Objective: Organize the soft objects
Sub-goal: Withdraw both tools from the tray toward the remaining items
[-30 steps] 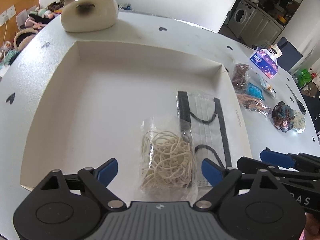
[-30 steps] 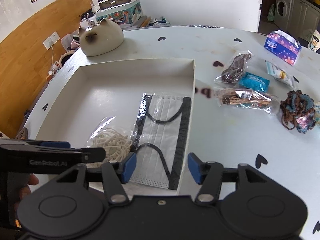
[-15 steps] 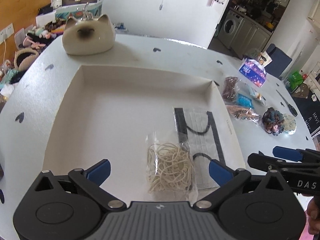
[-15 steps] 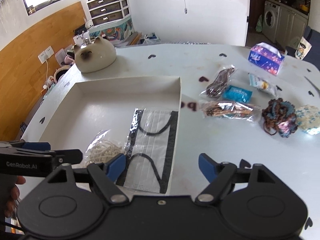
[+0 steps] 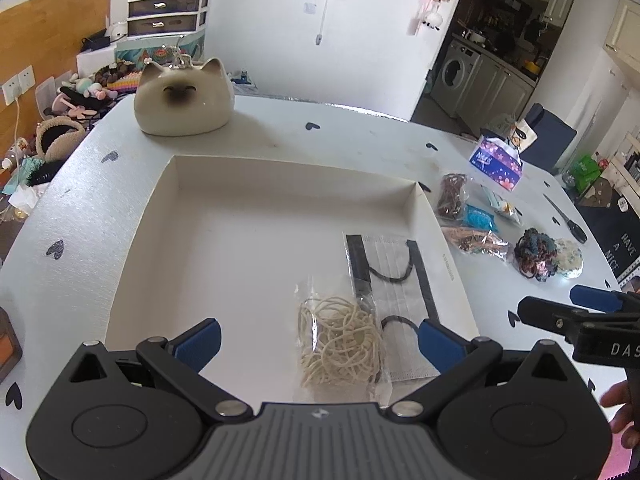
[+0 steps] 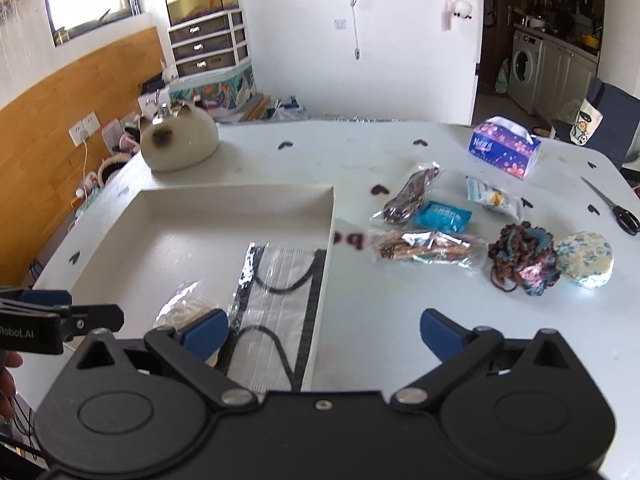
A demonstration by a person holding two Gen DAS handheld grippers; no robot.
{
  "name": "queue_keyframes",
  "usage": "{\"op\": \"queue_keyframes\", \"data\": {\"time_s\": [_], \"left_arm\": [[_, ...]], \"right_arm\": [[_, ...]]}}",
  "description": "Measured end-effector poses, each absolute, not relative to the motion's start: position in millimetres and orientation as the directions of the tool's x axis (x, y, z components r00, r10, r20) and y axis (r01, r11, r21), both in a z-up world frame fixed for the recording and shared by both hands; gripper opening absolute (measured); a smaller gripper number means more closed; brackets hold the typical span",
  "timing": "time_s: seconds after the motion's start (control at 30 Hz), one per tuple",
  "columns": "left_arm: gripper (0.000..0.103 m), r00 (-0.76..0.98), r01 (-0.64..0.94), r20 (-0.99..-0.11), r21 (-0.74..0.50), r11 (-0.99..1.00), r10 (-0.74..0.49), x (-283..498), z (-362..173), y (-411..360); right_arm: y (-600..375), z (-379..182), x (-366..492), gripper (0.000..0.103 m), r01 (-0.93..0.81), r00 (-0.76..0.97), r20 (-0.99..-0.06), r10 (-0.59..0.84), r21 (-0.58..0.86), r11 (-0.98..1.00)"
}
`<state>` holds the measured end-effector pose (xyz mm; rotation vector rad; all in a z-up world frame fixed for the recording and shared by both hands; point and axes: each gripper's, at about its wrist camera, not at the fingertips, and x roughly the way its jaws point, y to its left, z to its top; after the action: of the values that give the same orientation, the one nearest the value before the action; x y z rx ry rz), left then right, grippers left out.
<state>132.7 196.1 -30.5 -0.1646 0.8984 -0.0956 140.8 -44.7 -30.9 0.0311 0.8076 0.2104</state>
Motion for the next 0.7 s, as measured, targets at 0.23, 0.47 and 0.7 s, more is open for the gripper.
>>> {"op": "queue_keyframes", "data": {"time_s": [0.23, 0.47, 0.7], "left_arm": [[0.103, 0.644, -0.012, -0.753, -0.186, 0.982, -0.135, 132.0, -23.5, 175.8], [0.103, 0.663, -0.019, -0.734, -0.214, 0.977, -0.148, 139.1, -19.1, 131.3], [0.103, 0.686, 0.006, -0.708, -0.226, 0.974, -0.168, 155.3, -16.8, 68.9]], "right_arm": [[-65.7, -25.7, 143.4, 0.103, -0.201, 0.692, -0.689, 0.216, 0.104, 0.974], [-112.3, -24.6, 153.7, 0.103, -0.193, 0.697, -0.686, 0.211, 0.104, 0.976], [-175.6, -26.0, 168.7, 0.103, -0.161, 0.702, -0.689, 0.179, 0.091, 0.983]]}}
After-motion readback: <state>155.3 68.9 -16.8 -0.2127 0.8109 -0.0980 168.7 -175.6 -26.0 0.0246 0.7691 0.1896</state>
